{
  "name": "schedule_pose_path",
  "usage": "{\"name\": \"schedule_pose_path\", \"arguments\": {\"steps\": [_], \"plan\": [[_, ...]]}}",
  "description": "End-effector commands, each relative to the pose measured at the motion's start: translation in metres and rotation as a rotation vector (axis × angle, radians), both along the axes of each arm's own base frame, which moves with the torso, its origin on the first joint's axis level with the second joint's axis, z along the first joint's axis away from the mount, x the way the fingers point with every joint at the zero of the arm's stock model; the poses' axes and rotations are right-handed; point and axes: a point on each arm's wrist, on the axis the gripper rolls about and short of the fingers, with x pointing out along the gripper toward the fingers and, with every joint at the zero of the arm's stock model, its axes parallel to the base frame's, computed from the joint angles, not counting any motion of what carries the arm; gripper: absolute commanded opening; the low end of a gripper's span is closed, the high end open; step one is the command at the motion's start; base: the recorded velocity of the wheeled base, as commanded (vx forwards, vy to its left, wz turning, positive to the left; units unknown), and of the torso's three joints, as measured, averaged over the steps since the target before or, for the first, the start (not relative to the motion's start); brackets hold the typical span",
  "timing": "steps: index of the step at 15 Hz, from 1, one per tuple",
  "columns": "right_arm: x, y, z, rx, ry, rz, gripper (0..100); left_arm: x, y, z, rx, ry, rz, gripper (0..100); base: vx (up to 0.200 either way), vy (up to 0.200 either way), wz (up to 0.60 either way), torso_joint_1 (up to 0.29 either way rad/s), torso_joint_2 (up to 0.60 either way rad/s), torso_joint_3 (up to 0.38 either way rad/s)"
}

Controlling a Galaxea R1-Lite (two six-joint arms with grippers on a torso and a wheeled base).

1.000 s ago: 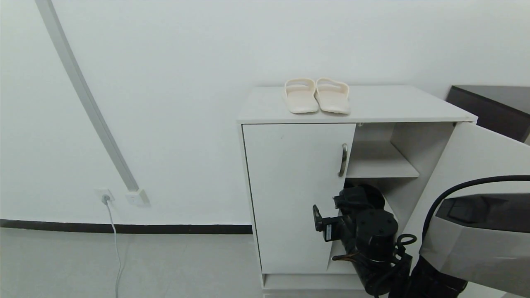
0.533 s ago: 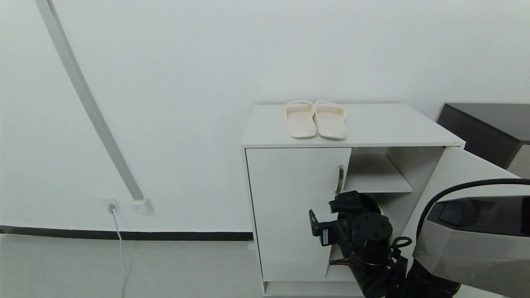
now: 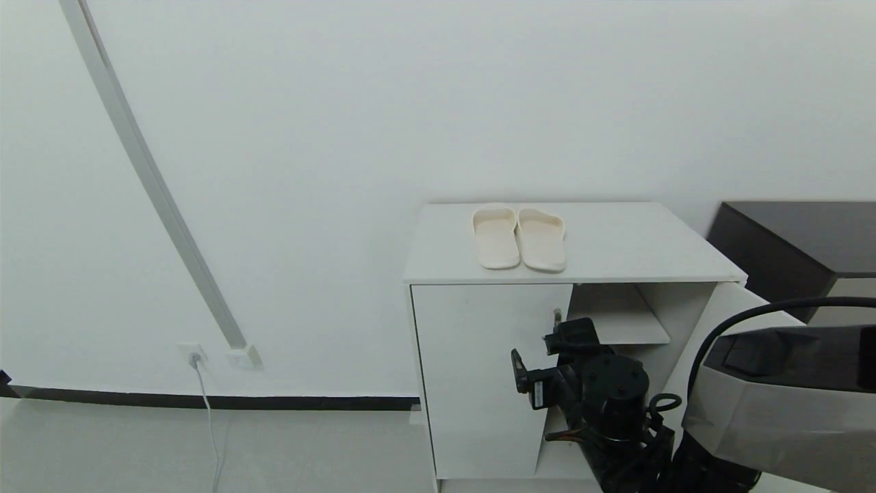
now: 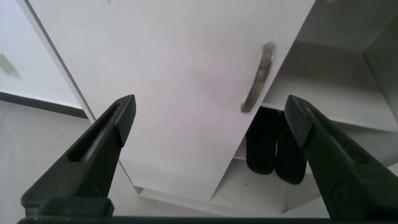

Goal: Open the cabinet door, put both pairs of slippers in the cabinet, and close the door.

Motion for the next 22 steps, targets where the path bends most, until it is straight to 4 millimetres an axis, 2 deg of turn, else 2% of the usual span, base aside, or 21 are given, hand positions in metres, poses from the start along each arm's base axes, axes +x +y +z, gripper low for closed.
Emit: {"name": "schedule_pose_path", "arguments": {"steps": [1, 7, 11, 13, 16, 19, 22], "plan": [[-0.002, -0.002, 0.001, 0.003, -0.003, 0.000, 100, 0.000, 0.000, 0.000, 0.001, 0.001, 0.000, 0, 0.000, 0.000, 0.00, 0.261, -0.59, -0.330], [0.000, -0.006, 0.001, 0.001, -0.004, -0.010, 100, 0.000, 0.000, 0.000, -0.001, 0.001, 0.000, 0, 0.000, 0.000, 0.00, 0.235, -0.52, -0.290], [0.005, -0.006, 0.005, -0.003, -0.019, 0.001, 100, 0.000, 0.000, 0.000, 0.002, 0.001, 0.000, 0, 0.000, 0.000, 0.00, 0.098, -0.21, -0.118], [0.018, -0.001, 0.021, 0.021, -0.045, 0.030, 100, 0.000, 0.000, 0.000, 0.004, 0.001, 0.000, 0, 0.000, 0.000, 0.00, 0.000, 0.00, 0.000], [0.040, 0.009, 0.063, 0.047, 0.045, -0.002, 100, 0.000, 0.000, 0.000, 0.004, 0.001, 0.000, 0, 0.000, 0.000, 0.00, 0.000, 0.00, 0.000], [0.052, 0.018, 0.099, 0.088, 0.109, -0.027, 100, 0.000, 0.000, 0.000, 0.002, 0.001, 0.000, 0, 0.000, 0.000, 0.00, 0.000, 0.00, 0.000], [0.054, 0.020, 0.103, 0.079, 0.112, -0.075, 100, 0.000, 0.000, 0.000, 0.004, 0.001, 0.000, 0, 0.000, 0.000, 0.00, 0.000, 0.00, 0.000]]}}
